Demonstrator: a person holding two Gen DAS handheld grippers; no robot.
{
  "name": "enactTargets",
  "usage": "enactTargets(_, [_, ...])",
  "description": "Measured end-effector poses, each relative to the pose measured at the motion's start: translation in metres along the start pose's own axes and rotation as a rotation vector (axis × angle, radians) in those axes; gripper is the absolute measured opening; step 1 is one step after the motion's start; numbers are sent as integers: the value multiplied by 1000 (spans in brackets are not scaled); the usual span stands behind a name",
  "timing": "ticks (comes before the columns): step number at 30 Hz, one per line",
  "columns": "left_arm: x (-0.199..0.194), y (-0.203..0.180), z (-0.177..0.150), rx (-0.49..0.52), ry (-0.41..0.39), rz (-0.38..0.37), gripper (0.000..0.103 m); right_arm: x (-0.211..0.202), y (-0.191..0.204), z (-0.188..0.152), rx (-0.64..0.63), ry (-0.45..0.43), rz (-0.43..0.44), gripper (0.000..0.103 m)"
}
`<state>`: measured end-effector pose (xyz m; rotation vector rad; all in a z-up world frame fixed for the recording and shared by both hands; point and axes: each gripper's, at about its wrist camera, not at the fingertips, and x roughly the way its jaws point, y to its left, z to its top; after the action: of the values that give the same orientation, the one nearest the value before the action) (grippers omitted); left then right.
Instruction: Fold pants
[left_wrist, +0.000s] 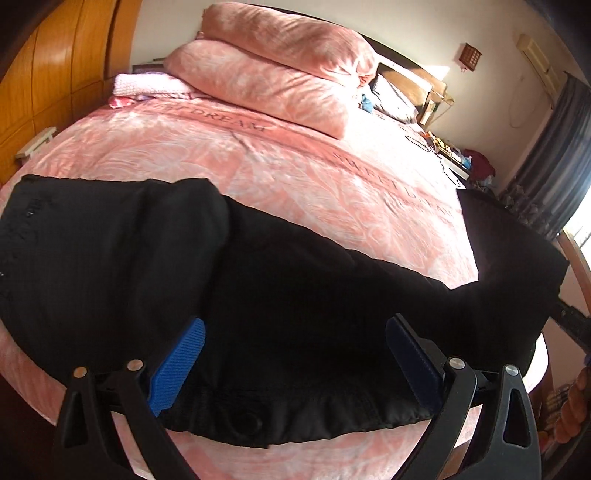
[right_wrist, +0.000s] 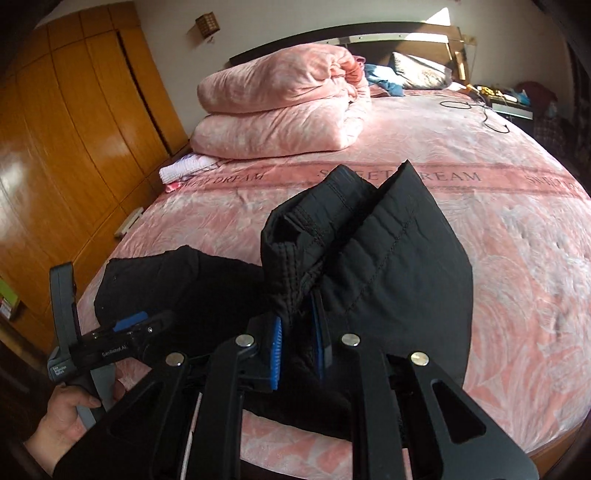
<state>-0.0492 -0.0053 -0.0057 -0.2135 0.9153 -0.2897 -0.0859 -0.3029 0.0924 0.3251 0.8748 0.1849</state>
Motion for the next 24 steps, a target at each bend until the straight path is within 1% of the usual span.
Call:
enactTargets(3, [-6, 26, 5, -45, -15, 35, 99, 27, 34, -8, -34, 48, 78, 13])
enactTargets(5, [-7, 40, 5, -77, -16, 41, 99, 43, 54, -16, -48, 78, 121, 13])
enactTargets(10, [-8, 59, 4, -113, -21, 54, 99, 85, 85, -42, -88, 198, 168, 14])
enactTargets(11, [-8, 61, 3, -116, -22, 53, 99, 92, 91, -50, -101, 218, 171, 17])
enactTargets(13, [-7, 62, 2, -121, -18, 49, 99, 107, 98, -61, -125, 264, 172, 26])
enactTargets(14, [-6, 62, 0, -122, -13, 46, 99, 114, 100, -66, -136, 297, 175, 36])
enactTargets(15, [-5, 62, 0, -120, -8, 44, 99, 117, 101, -70, -138, 319, 181, 41])
enactTargets(16, [-5, 62, 0, -118, -6, 44, 99, 116, 101, -75, -136, 323, 190, 44])
enactTargets(18, [-6, 61, -2, -112, -5, 44, 99, 105, 102, -74, -133, 325, 228, 63])
enactTargets(20, [-8, 64, -2, -112, -7, 47, 99, 86, 99, -70, -117, 280, 250, 65])
enactTargets(21, [-9, 66, -2, -117, -9, 47, 99, 76, 98, -68, -118, 257, 243, 65])
enactTargets(24, [-10, 70, -3, -141, -11, 41, 99, 60, 101, -63, -148, 205, 153, 67])
